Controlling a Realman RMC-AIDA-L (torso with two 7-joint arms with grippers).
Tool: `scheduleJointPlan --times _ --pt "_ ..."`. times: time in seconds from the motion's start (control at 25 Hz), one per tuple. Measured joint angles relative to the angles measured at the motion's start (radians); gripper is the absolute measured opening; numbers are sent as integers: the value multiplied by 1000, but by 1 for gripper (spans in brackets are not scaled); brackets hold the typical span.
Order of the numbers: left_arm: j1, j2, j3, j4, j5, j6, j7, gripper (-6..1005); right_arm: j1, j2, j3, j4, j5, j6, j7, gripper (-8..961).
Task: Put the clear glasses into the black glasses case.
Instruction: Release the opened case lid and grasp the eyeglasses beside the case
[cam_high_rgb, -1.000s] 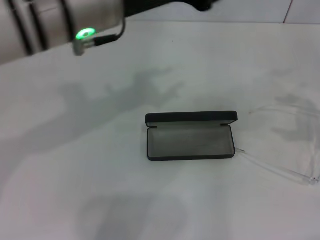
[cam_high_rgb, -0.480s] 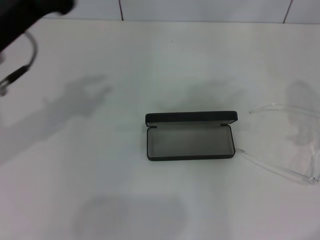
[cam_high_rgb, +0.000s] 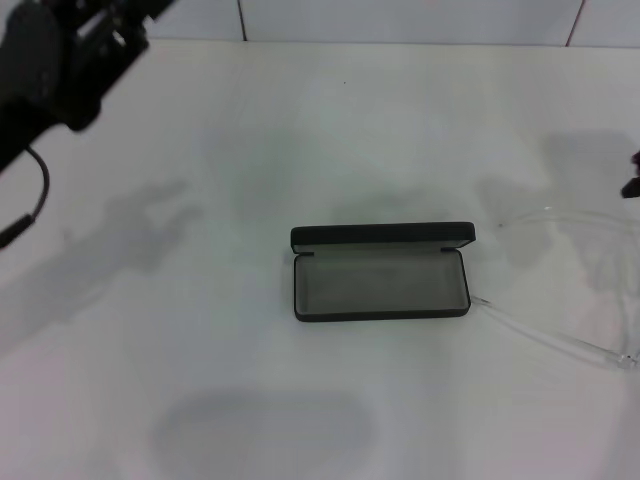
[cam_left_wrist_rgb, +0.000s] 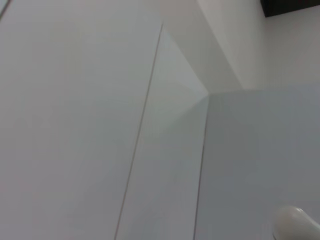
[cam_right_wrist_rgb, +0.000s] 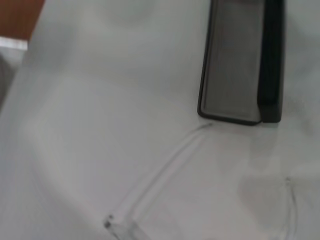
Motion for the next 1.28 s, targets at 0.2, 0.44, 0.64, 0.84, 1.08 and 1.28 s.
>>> scheduleJointPlan --times 0.2,0.44,0.64,0.84,1.08,1.28 --pt "-1 -3 17 -65 11 39 67 391 7 55 -96 -24 -95 49 -84 701" --pt "0 -6 26 -140 -4 50 150 385 -10 95 -229 -76 -176 90 -114 700" --pt "-4 -4 26 -156 -6 51 154 381 -12 99 -261 -115 -170 78 -113 699" --pt "-4 -4 24 -157 -10 52 154 376 -27 103 -325 -137 -171 77 -112 698" --pt "-6 -5 26 -157 -23 52 155 370 -39 103 -372 -159 -167 72 -116 697" --pt "-9 -6 26 -173 -25 52 155 365 -44 103 -421 -161 -153 38 -117 696"
